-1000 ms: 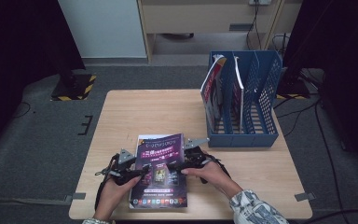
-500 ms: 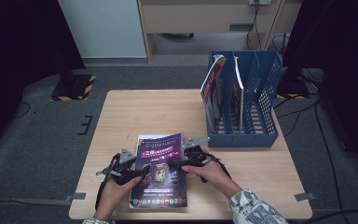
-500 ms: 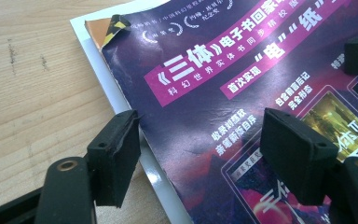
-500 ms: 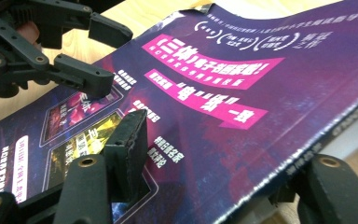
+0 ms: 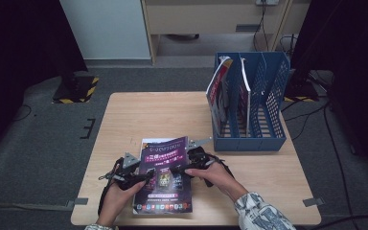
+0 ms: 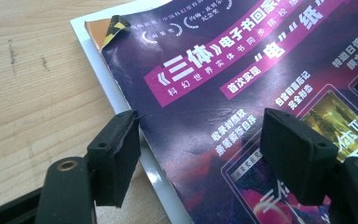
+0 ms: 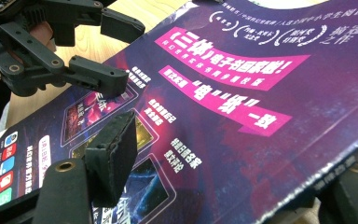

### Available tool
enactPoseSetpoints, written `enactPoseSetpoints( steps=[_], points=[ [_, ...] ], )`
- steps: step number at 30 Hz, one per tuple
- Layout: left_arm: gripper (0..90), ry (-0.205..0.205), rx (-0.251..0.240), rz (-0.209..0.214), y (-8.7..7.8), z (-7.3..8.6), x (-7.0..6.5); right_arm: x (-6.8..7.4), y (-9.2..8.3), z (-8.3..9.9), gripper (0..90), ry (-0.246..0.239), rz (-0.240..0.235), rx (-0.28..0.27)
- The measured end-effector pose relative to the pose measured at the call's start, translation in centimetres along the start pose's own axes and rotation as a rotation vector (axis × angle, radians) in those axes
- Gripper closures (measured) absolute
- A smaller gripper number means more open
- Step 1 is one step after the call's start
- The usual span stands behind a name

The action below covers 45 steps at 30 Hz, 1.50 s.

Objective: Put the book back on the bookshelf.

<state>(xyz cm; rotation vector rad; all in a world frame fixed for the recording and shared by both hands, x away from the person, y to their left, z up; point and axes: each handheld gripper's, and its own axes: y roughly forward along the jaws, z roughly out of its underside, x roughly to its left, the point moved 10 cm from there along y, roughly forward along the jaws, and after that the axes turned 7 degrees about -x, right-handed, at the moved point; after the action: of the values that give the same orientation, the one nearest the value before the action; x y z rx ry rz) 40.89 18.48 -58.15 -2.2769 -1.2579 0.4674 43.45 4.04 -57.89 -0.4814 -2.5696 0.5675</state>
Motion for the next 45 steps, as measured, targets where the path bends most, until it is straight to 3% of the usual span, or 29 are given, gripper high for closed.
enactPoseSetpoints(
  steps=[7, 13, 15, 20, 23, 24, 25, 32, 36, 45],
  points=[
    [28.5, 0.005, -0.001, -0.002, 0.0, 0.0, 0.0, -0.1, 0.3, -0.6, 26.0, 0.069, -0.024, 0.021],
    [28.2, 0.008, -0.002, -0.005, 0.0, 0.0, 0.0, -0.4, 0.6, -0.7, 26.4, 0.069, -0.002, 0.015],
    [28.2, 0.007, -0.002, -0.006, 0.0, 0.0, 0.0, -0.6, 0.7, -0.7, 30.5, 0.047, 0.025, 0.020],
    [28.2, 0.002, -0.001, -0.003, 0.0, 0.0, 0.0, -0.8, 0.7, -0.8, 39.6, 0.038, 0.034, 0.022],
    [27.9, -0.002, -0.001, -0.002, 0.0, 0.0, 0.0, -0.9, 0.3, -1.3, 62.2, 0.066, 0.031, 0.012],
    [28.0, -0.002, -0.001, -0.002, 0.0, 0.0, 0.0, -0.9, 0.3, -1.3, 62.2, 0.066, 0.031, 0.012],
    [28.0, 0.000, 0.001, -0.002, 0.0, 0.0, 0.0, -1.2, 0.2, -1.5, 63.8, 0.028, 0.050, -0.001],
    [27.9, 0.001, 0.009, -0.005, 0.0, -0.1, 0.1, -0.5, 0.0, -2.2, 68.6, 0.027, 0.058, -0.007],
    [28.0, -0.011, -0.007, -0.002, -0.1, -0.4, 0.2, -0.1, -0.3, -3.4, 71.5, -0.005, 0.050, -0.056],
    [26.0, -0.023, -0.023, -0.026, -0.5, -0.7, 0.8, 0.4, -1.2, -5.8, 74.8, -0.079, 0.077, -0.106]
  ],
)
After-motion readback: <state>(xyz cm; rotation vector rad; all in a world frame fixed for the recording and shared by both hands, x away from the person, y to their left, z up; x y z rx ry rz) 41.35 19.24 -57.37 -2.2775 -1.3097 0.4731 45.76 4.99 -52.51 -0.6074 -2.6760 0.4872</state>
